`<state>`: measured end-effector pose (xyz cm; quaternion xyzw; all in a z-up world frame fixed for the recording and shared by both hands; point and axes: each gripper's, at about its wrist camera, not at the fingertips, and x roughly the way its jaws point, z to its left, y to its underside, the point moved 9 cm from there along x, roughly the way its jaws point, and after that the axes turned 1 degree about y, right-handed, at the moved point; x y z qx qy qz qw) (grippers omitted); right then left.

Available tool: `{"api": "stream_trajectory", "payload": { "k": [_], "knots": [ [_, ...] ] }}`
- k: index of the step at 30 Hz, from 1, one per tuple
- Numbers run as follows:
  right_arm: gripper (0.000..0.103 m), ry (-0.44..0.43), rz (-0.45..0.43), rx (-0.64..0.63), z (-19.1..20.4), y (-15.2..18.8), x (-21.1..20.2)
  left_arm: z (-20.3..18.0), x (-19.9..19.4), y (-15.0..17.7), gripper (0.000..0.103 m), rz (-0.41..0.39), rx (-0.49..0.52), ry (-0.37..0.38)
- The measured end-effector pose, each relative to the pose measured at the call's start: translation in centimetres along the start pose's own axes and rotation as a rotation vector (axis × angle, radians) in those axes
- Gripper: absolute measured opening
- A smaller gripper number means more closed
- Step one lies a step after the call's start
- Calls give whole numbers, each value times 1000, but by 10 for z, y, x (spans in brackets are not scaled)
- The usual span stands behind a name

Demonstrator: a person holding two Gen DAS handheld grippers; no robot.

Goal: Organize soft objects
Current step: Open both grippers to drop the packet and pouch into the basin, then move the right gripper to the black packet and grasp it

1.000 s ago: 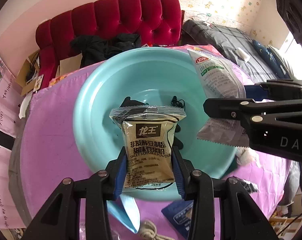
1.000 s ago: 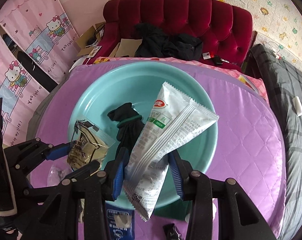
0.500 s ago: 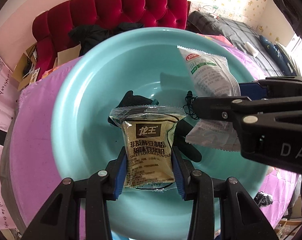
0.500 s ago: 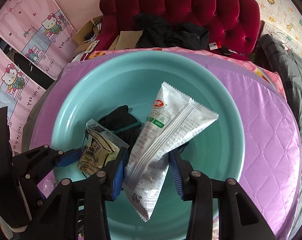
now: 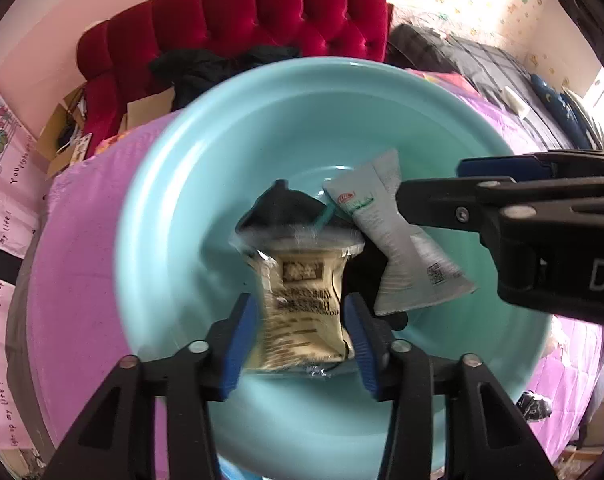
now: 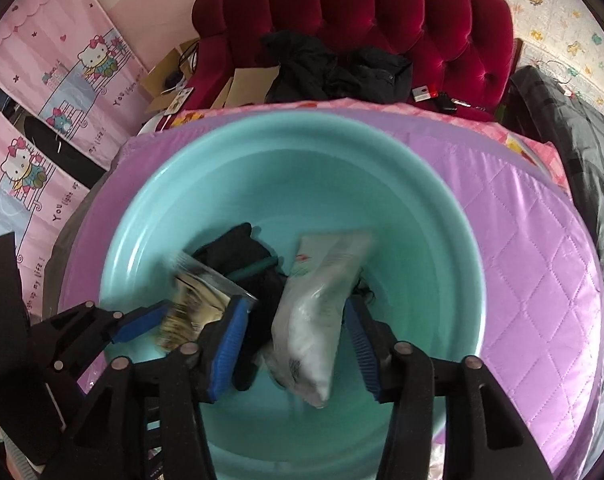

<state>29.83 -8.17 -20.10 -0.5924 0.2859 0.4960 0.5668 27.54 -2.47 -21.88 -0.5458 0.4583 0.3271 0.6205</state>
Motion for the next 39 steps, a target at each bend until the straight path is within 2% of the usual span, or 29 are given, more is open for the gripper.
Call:
{"api": "stream_trajectory", "payload": {
  "k": [1, 2, 5, 6, 8, 22, 31, 39],
  "knots": [
    [65, 11, -6, -2, -1, 0, -2, 1, -2, 0, 73, -7, -5, -8],
    [74, 21, -11, -3, -2, -1, -4, 2, -4, -1, 88, -13, -12, -9],
    [88, 55, -26, -1, -5, 0, -9, 3, -11, -1, 102, -41, -19, -20],
    [95, 59, -29, 8, -6, 0, -11, 3, -14, -1, 103, -46, -18, -23],
    [103, 67, -38, 25, -9, 2, -15, 3, -19, 1, 103, -54, -18, -26],
    [103, 122, -79, -21, -9, 37, -63, 5, -60, 32, 103, -65, -24, -30],
    [103, 136, -80, -25, -12, 78, -95, 1, -90, 64, 103, -92, -17, -33],
    [103, 136, -57, -49, -18, 128, -103, -1, -108, 98, 103, -109, -14, -38]
  ]
}}
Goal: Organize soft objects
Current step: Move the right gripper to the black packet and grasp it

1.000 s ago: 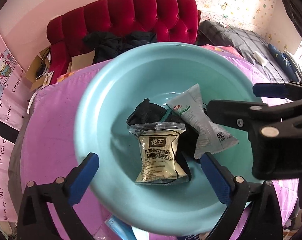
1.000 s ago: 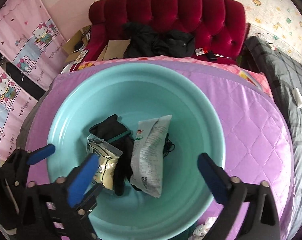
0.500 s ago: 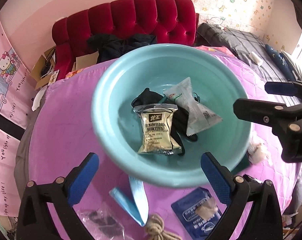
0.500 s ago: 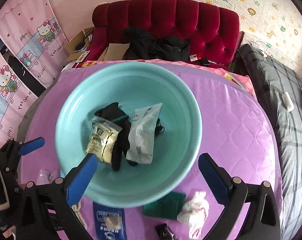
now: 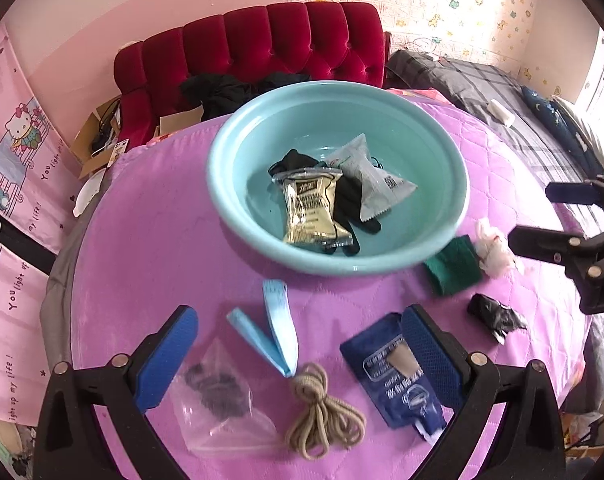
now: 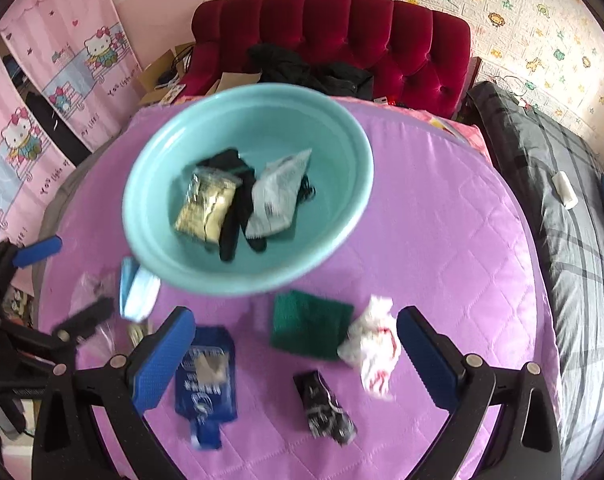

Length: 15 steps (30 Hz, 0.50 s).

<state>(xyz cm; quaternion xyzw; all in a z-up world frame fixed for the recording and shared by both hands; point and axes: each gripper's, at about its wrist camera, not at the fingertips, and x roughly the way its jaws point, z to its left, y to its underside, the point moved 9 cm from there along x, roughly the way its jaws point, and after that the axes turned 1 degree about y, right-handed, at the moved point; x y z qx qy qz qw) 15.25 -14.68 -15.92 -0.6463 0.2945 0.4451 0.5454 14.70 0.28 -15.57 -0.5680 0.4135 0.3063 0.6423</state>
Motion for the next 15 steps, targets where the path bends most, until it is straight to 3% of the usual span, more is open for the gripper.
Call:
{"api": "stream_trajectory", "payload": {
  "k": [10, 15],
  "knots": [
    [103, 2, 24, -3, -5, 54, 5, 1, -16, 49, 103, -16, -20, -15],
    [103, 31, 55, -26, -8, 78, 24, 5, -11, 80, 103, 13, -35, -26]
  ]
}}
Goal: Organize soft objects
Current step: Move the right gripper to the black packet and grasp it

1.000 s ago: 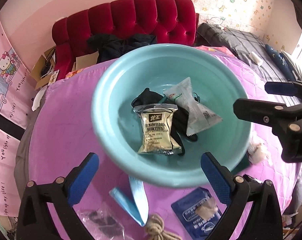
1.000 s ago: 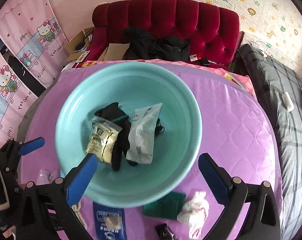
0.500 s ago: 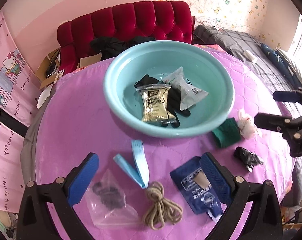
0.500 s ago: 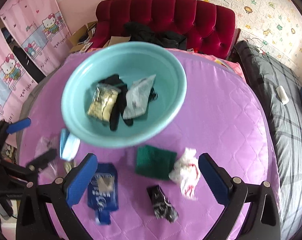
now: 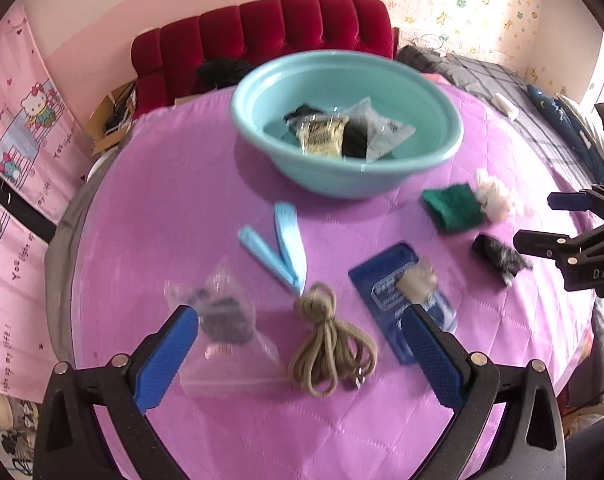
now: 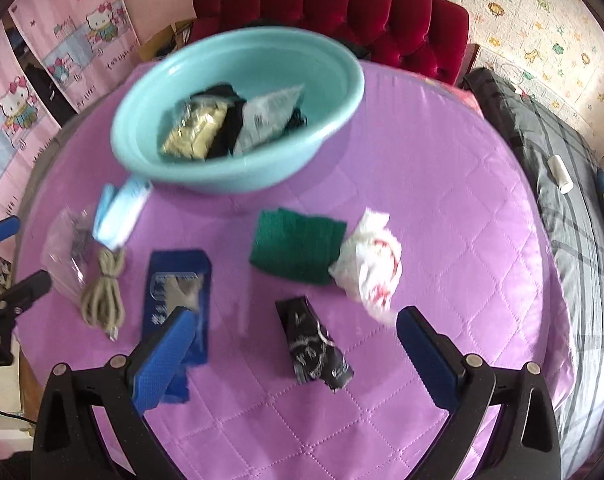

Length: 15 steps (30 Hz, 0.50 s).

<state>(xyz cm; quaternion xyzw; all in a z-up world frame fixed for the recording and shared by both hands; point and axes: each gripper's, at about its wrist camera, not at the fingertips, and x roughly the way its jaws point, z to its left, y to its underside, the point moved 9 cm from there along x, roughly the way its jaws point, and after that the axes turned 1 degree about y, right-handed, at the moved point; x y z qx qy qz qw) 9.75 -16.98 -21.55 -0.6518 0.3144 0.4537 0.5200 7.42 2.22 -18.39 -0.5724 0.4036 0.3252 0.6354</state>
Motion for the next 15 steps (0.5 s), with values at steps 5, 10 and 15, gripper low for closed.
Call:
{"api": "stream_trajectory", "payload": {
  "k": [5, 10, 15],
  "knots": [
    [103, -17, 43, 22, -1, 19, 22, 4, 10, 27, 103, 22, -19, -11],
    [103, -1, 70, 6, -1, 30, 41, 7, 20, 47, 103, 62, -56, -2],
    [103, -8, 107, -1, -3, 32, 56, 12, 19, 52, 103, 60, -77, -6]
  ]
}}
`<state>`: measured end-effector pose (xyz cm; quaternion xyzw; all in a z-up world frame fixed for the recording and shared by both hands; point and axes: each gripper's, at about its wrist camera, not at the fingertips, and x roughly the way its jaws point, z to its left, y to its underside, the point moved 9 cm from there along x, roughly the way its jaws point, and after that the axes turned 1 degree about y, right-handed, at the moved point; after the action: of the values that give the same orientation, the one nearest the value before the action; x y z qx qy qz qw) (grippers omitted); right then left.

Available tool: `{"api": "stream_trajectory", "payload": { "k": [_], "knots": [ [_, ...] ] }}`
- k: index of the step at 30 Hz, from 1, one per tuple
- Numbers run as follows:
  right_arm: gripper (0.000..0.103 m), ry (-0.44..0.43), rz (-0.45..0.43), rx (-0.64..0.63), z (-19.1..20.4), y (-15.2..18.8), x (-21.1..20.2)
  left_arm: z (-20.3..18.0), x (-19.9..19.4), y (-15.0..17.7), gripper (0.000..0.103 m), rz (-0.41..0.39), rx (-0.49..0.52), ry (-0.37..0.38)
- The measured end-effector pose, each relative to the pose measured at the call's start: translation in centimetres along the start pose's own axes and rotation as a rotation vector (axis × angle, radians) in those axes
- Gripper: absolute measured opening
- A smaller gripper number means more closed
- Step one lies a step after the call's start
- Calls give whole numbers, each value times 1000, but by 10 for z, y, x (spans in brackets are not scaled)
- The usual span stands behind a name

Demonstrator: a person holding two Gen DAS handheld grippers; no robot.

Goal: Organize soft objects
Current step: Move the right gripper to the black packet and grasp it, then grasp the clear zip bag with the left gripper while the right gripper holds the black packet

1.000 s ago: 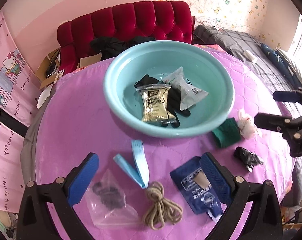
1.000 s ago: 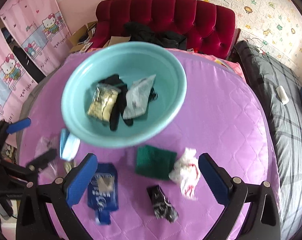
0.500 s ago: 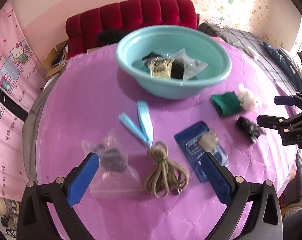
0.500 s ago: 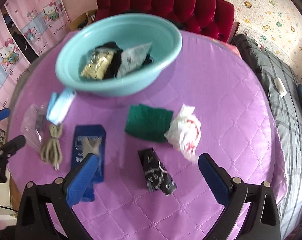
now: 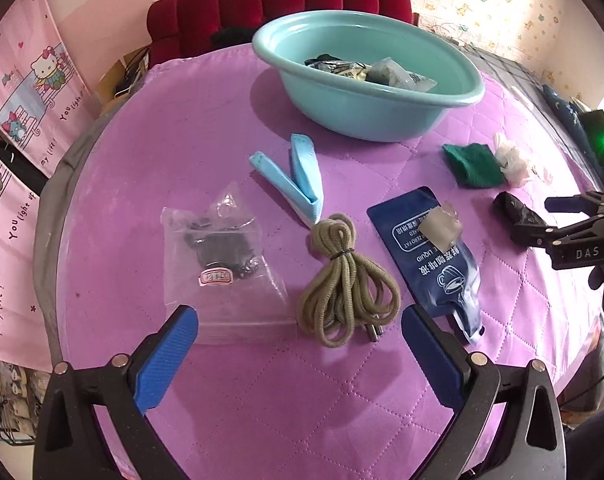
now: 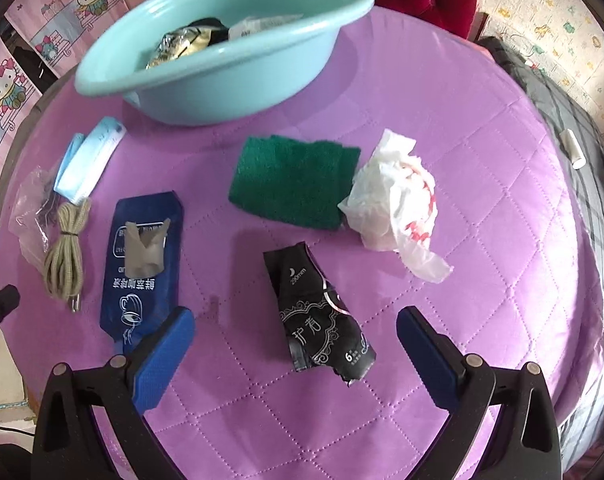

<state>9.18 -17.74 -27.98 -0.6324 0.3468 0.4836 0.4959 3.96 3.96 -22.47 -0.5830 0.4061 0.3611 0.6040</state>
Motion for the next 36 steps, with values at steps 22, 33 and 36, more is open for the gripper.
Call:
{"api": "stream_trajectory", "payload": {
  "k": [22, 33, 36],
  "knots": [
    [20, -25, 11, -6, 15, -5, 7, 55, 13, 17, 103, 40, -163, -41],
    [17, -47, 1, 20, 24, 2, -13, 70, 38, 6, 103, 77, -222, -24],
    [17, -47, -3, 21, 24, 6, -20, 69, 46, 0, 103, 81, -230, -14]
  ]
}}
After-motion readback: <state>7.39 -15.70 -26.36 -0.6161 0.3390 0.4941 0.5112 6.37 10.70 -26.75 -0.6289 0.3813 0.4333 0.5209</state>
